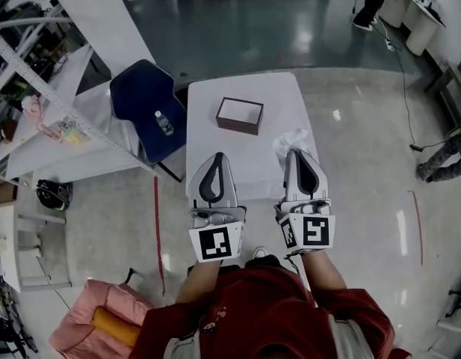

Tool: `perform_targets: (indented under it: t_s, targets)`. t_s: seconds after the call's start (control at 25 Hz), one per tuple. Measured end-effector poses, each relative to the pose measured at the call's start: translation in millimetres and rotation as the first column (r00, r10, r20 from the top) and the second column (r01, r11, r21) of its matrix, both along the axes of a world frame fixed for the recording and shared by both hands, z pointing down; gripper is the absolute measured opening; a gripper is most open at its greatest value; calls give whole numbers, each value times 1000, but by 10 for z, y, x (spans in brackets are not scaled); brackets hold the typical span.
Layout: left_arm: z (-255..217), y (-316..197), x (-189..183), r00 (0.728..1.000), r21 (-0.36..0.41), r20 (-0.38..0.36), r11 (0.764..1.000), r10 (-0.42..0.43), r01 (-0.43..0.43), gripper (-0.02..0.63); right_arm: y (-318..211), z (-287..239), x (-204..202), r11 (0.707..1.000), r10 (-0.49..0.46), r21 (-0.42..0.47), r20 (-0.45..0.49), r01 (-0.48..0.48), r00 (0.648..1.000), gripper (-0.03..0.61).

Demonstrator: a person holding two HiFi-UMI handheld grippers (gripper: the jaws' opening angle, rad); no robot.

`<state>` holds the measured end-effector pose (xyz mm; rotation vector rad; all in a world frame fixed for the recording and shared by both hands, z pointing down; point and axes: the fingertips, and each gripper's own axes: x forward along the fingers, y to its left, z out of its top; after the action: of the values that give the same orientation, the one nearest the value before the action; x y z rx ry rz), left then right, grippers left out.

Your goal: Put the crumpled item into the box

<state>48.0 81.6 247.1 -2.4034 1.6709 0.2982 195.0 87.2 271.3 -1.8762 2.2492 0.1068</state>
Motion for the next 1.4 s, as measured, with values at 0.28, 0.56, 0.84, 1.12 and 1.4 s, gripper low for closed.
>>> perform_targets:
  t_s: [0.28, 0.56, 0.84, 1.12, 1.4]
  targets:
    - [41, -204, 162, 1000, -7, -1, 1000, -10, 10, 3, -210, 98, 136, 1000, -12, -16, 11, 12, 1000, 3]
    - [98, -546, 82, 1000, -3, -5, 1000, -4, 4, 3, -526, 147, 55, 1000, -9, -13, -1, 9, 1000, 3]
    - [144, -1081, -91, 1000, 2, -11, 1000, 13, -13, 3, -1034, 135, -121, 1000, 2, 10, -13, -2, 1000, 3]
    - [81, -1663, -338, 1000, 3, -11, 1000, 14, -14, 3, -1654, 153, -437, 1000, -12, -10, -14, 12, 1000, 3]
    - [109, -2079, -565, 1000, -15, -25, 1000, -1, 0, 3, -2099, 172, -633, 999, -17, -33, -31, 16, 999, 3]
